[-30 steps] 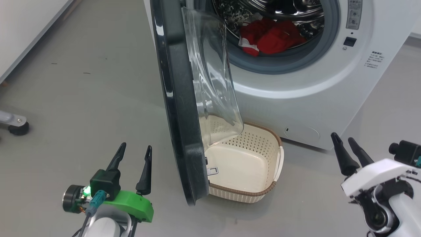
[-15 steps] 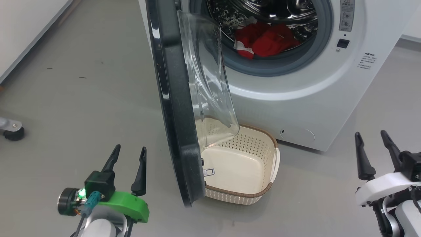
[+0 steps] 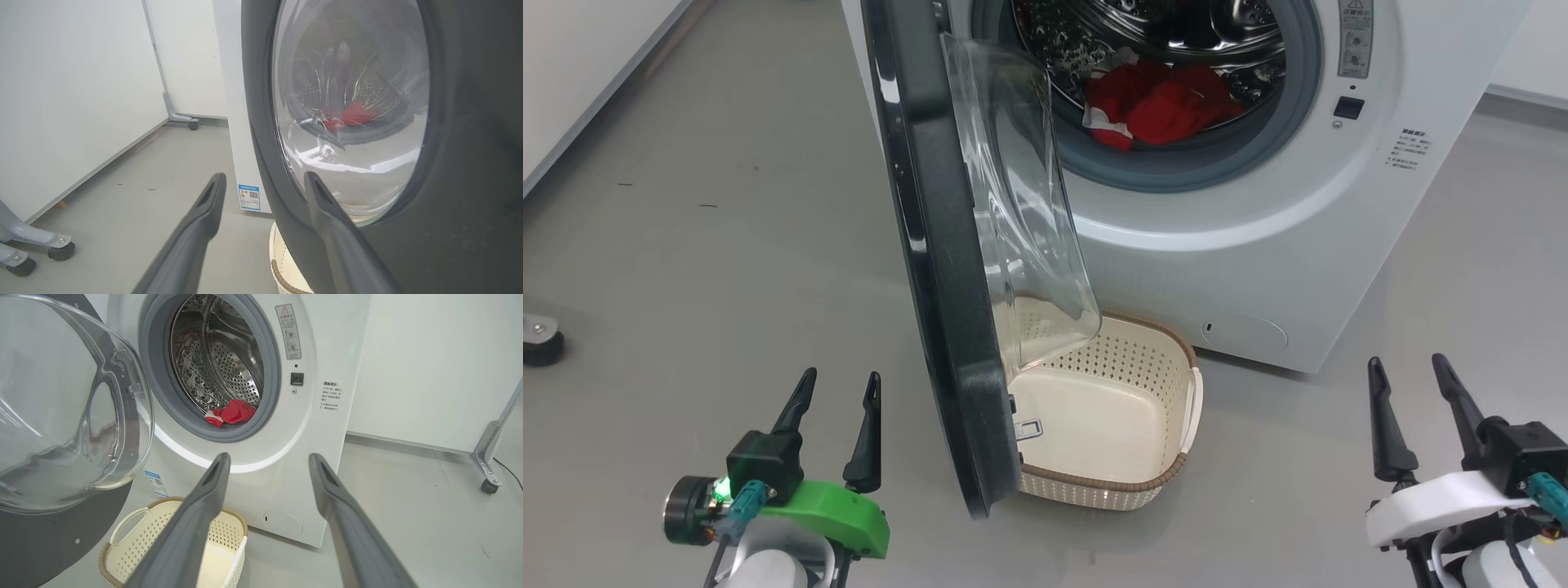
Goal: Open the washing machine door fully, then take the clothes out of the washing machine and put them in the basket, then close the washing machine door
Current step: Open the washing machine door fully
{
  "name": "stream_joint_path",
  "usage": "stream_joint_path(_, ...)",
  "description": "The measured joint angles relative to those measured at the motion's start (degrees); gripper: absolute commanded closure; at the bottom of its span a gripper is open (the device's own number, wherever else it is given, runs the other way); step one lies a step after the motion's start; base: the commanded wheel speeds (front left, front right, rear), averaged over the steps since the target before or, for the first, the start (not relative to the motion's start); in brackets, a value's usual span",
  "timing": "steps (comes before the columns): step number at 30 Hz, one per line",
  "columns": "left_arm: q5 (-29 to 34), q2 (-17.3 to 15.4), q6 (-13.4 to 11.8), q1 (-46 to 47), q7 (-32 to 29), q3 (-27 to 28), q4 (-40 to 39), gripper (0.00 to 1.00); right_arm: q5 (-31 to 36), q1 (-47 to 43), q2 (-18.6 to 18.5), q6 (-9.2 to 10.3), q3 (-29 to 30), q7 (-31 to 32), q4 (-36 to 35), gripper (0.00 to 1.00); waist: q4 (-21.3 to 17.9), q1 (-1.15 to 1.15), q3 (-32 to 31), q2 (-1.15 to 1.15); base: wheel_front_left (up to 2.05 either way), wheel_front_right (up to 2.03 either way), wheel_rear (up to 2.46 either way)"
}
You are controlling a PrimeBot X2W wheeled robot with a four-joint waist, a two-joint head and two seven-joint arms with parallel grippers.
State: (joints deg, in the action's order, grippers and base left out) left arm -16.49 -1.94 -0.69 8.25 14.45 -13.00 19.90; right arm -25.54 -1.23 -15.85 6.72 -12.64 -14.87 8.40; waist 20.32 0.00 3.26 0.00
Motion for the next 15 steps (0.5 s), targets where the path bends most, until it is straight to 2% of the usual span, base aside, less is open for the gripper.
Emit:
stream_joint_path(5,0.0,0.0,0.1,0.0,0.0,0.1,0.2,0.00,1.3,-1.4,2.8,0.00,0.5,0.0,-1.1,0.00,-0.4,0.00,-0.1,0.00,0.00,0.00,0.00)
stream_joint_path(15,0.0,0.0,0.5,0.0,0.0,0.1,0.7,0.00,4.2,-2.9,5.3,0.00,0.3,0.0,-1.9,0.00,-0.9,0.00,0.0,0.00,0.00,0.00,0.00)
